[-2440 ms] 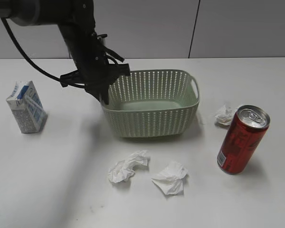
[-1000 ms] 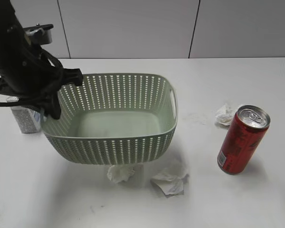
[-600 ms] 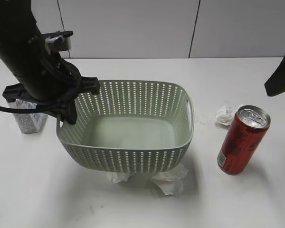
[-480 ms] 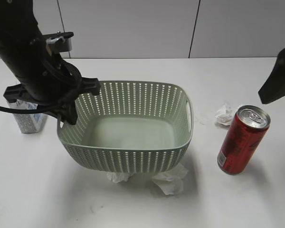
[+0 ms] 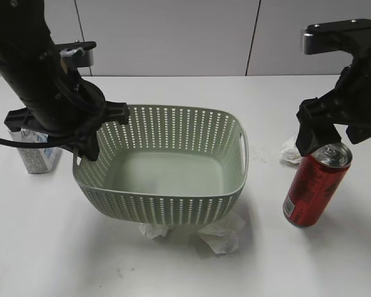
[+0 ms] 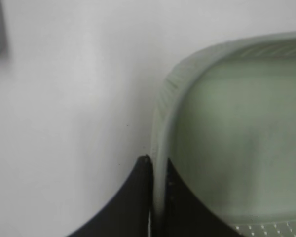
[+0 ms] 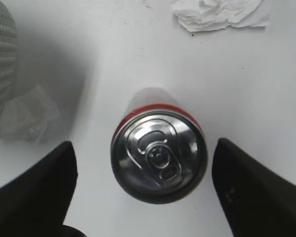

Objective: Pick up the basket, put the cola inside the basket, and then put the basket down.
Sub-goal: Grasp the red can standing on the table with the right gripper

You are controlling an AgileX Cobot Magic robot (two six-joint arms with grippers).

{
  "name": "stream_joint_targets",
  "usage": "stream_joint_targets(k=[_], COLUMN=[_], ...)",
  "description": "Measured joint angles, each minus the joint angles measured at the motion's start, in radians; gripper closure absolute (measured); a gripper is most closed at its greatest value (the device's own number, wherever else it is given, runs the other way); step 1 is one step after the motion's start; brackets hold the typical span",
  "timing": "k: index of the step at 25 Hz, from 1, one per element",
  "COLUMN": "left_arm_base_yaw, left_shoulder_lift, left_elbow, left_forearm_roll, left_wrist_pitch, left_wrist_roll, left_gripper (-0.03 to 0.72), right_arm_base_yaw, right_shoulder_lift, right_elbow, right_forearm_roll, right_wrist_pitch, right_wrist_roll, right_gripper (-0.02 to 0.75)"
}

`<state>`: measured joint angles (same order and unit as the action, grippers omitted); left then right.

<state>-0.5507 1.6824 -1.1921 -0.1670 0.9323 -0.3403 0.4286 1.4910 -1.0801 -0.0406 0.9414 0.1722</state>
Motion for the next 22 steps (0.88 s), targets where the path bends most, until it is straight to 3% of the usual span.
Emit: stream_joint_targets(k=[15, 22], left_arm_base_yaw=[0.0, 0.0], left_shoulder_lift=[0.0, 0.0], left_elbow=[0.0, 0.0], left_forearm_roll=[-0.004, -0.041], left_wrist_pitch=[-0.006, -0.019], left_wrist_roll=[0.0, 0.0], left_gripper=[0.688, 0.688], right_arm_base_yaw=[-0.017, -0.017], right_shoulder_lift=[0.171, 0.199], right_elbow=[-0.001, -0.001], right_forearm_roll=[-0.045, -0.029], right_wrist_pitch=[-0.023, -0.019], right_wrist_roll=[0.023, 0.024], right_gripper=[0.071, 0.202])
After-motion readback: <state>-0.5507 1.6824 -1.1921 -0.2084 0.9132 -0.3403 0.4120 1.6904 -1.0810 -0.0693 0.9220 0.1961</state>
